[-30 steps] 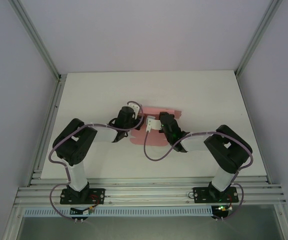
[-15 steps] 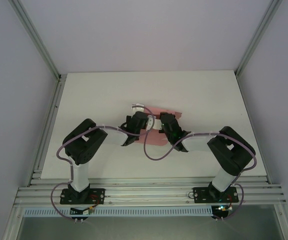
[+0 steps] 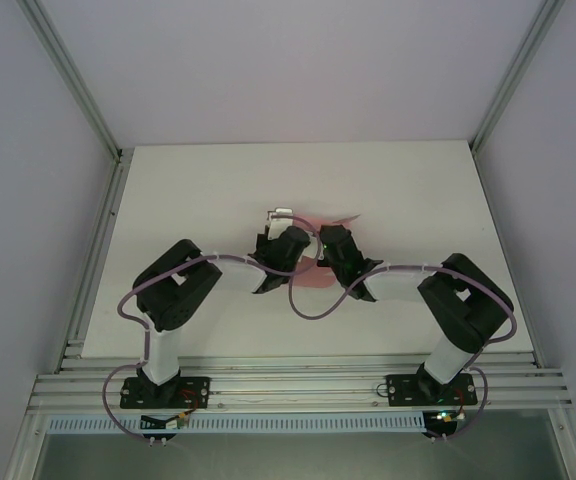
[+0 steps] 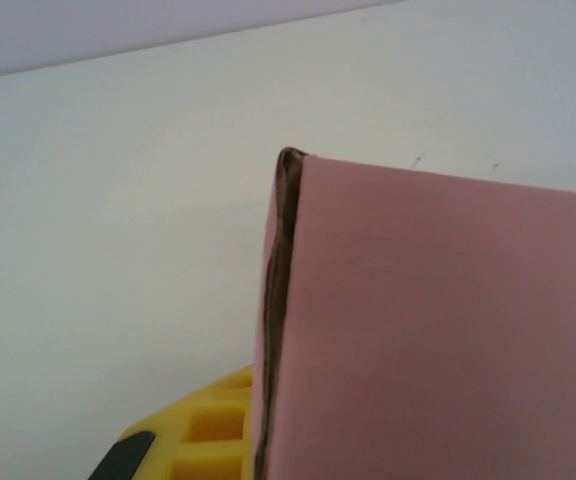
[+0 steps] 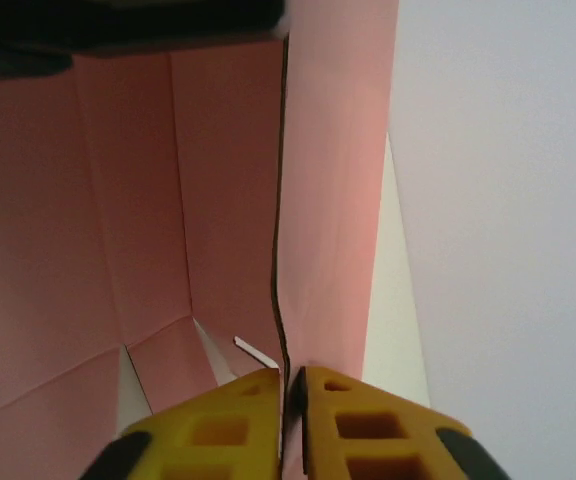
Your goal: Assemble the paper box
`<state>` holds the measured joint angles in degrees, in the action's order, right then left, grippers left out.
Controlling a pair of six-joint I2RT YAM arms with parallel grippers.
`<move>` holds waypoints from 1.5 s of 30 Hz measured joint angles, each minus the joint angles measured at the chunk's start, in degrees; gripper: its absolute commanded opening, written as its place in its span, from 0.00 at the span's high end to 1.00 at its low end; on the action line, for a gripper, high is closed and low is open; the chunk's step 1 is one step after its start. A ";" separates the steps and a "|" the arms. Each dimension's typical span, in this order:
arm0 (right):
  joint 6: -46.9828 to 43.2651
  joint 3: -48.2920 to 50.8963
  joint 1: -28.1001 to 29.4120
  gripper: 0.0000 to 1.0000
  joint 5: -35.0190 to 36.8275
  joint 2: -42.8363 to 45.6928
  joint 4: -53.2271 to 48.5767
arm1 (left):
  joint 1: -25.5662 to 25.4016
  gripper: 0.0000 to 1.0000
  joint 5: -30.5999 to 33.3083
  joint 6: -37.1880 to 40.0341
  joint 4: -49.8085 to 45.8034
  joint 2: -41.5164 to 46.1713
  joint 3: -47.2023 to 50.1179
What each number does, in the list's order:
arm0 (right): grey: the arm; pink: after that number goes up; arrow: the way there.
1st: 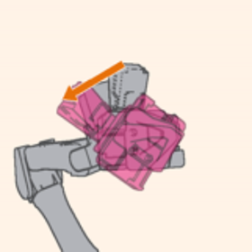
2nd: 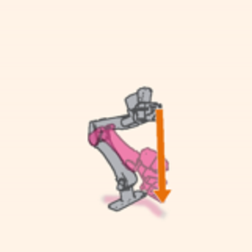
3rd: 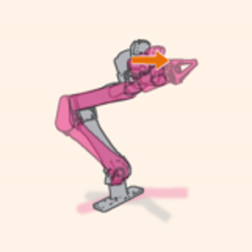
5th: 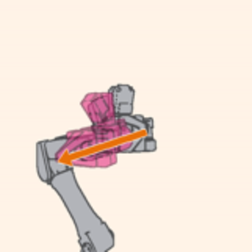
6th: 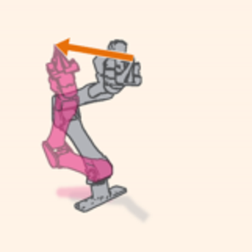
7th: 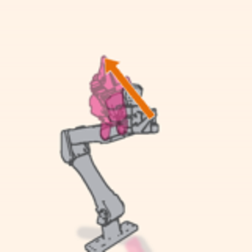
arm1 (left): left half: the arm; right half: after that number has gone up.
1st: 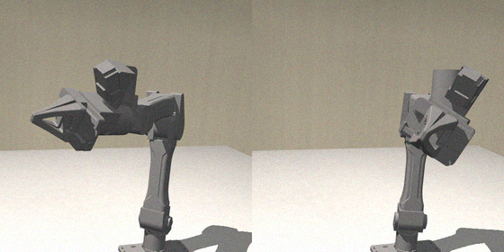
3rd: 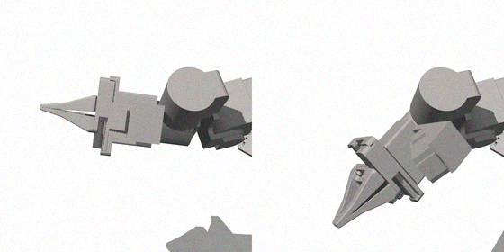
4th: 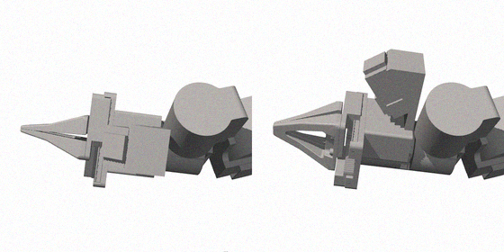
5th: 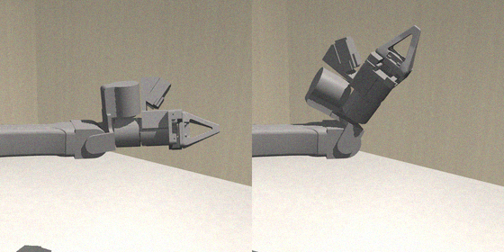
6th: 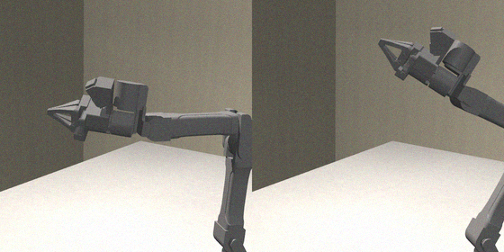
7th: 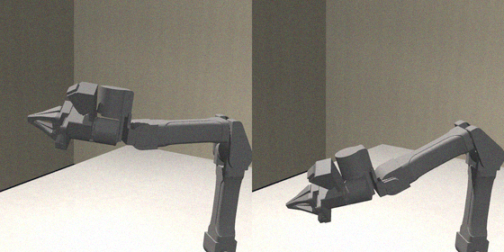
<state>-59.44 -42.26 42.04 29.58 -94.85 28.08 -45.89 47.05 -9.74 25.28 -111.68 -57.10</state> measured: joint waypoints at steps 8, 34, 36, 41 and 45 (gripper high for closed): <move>6.38 -6.10 0.11 0.00 -0.61 5.16 -13.86 | 0.87 1.00 -6.23 0.15 0.50 6.45 0.50; 76.78 -21.07 -10.23 0.64 -31.36 31.69 -57.00 | 3.56 1.00 -23.78 -9.22 -0.46 20.94 14.38; 76.89 -21.38 -10.21 0.67 -31.15 29.64 -57.79 | 3.56 1.00 -24.15 -9.22 0.35 21.40 14.80; 77.22 -22.91 -10.23 0.75 -29.07 24.98 -59.25 | 3.61 1.00 -25.00 -9.42 1.14 23.04 15.80; 77.24 -22.64 -10.23 0.75 -28.55 24.33 -58.36 | 3.72 1.00 -26.82 -9.55 3.06 23.45 17.00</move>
<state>17.80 -64.90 31.81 1.04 -70.52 -30.28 -42.17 20.23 -19.29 28.34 -88.23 -40.10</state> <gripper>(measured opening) 0.253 0.070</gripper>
